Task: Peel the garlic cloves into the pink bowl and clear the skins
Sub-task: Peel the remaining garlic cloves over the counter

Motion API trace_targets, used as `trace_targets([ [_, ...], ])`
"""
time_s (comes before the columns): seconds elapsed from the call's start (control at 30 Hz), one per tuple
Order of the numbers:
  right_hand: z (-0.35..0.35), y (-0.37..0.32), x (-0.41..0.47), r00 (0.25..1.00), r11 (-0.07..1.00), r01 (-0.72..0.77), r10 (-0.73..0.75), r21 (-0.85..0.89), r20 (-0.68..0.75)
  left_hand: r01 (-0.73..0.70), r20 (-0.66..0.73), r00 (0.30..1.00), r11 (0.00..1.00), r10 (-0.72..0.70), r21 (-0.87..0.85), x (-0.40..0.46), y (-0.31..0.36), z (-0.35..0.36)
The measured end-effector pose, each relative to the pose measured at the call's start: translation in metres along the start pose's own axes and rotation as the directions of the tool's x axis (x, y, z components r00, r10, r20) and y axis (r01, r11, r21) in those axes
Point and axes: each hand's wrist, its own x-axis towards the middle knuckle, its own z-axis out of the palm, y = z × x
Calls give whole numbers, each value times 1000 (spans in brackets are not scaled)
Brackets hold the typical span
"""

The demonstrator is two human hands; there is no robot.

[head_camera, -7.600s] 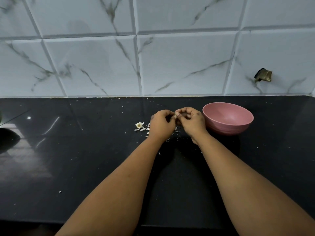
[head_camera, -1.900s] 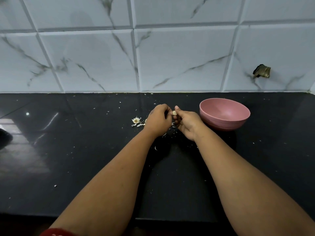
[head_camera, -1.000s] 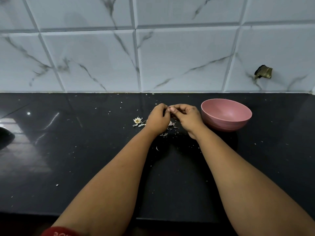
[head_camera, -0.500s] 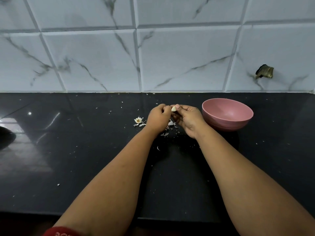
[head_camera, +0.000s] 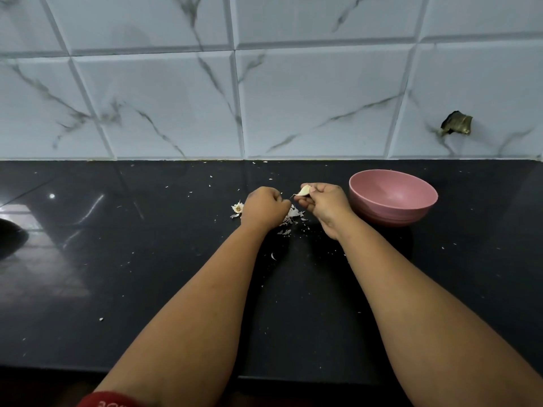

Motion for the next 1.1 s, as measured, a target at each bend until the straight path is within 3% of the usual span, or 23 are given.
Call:
trace_targets([
  [0.23, -4, 2, 1, 1000, 994, -16, 15, -105, -5, 9, -88, 996, 993, -19, -115, 0, 1, 1],
  [0.43, -3, 6, -1, 996, 971, 87, -78, -224, 46, -96, -109, 992, 966, 71, -239, -3, 4, 8],
  [0.7, -4, 4, -7, 978, 941, 207, -188, -269, 94, -36, -94, 996, 932, 2, -361, -2, 5, 9],
  [1.1, -3, 7, -4, 961, 924, 273, -253, -269, 107, -54, -130, 991, 979, 29, -197, -5, 11, 7],
])
